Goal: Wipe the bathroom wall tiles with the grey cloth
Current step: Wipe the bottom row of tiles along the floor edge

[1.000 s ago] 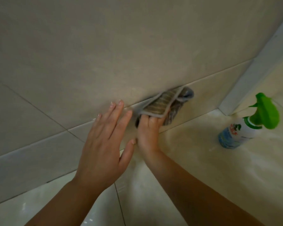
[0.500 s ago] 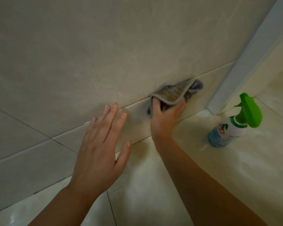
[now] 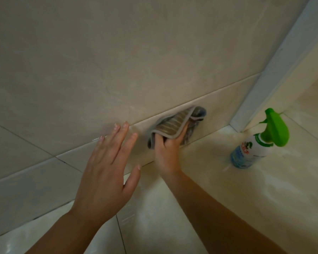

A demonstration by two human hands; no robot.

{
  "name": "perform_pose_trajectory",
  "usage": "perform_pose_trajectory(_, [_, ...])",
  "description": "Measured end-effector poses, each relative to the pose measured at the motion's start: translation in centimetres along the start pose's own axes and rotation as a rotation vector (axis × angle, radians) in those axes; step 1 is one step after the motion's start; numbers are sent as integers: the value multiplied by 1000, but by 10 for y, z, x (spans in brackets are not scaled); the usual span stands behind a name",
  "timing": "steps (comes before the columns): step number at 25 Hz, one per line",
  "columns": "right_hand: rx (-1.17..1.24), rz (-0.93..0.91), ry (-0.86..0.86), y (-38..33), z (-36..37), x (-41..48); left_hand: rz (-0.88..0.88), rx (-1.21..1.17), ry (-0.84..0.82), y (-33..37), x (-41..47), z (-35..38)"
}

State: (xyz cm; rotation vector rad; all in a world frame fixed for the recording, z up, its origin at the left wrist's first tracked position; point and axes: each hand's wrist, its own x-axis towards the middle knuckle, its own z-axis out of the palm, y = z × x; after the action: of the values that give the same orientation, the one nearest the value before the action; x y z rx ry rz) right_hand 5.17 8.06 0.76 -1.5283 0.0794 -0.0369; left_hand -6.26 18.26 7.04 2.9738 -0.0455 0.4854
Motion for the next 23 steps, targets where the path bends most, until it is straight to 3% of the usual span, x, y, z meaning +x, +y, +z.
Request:
perform_pose_trajectory(4, [118,-70,221,-23,-2,51,-11,36,-38,5,5,1])
perform_pose_trajectory(7, [254,139,392,0,-23,97,27,70,-81,8,6,5])
perform_pose_trajectory(9, [157,221,330,7,-27,76,36,66,-94,9,9,8])
perform_pose_trajectory(12, [13,44,180,-8,-10,42,38,58,-95,10,17,10])
perform_pose_trajectory(14, [150,-105,292,-35,-7,63,38,50,-89,11,21,14])
perform_pose_trajectory(16, [13,-274,438,-41,-18,109,40,26,-90,13,19,16])
perform_pose_trajectory(17, [-28,-211,451,-38,-26,131,46,18,-89,15,17,17])
perform_pose_trajectory(18, [25,-33,415,-27,-39,145,55,15,-89,16,15,16])
perform_pose_trajectory(19, [228,112,416,-3,-52,155,63,15,-88,16,14,16])
perform_pose_trajectory(20, [265,239,411,15,-60,149,65,15,-89,15,14,17])
perform_pose_trajectory(21, [139,330,358,25,-59,131,65,16,-90,16,14,18])
perform_pose_trajectory(23, [149,341,290,69,-50,116,67,19,-98,18,14,21])
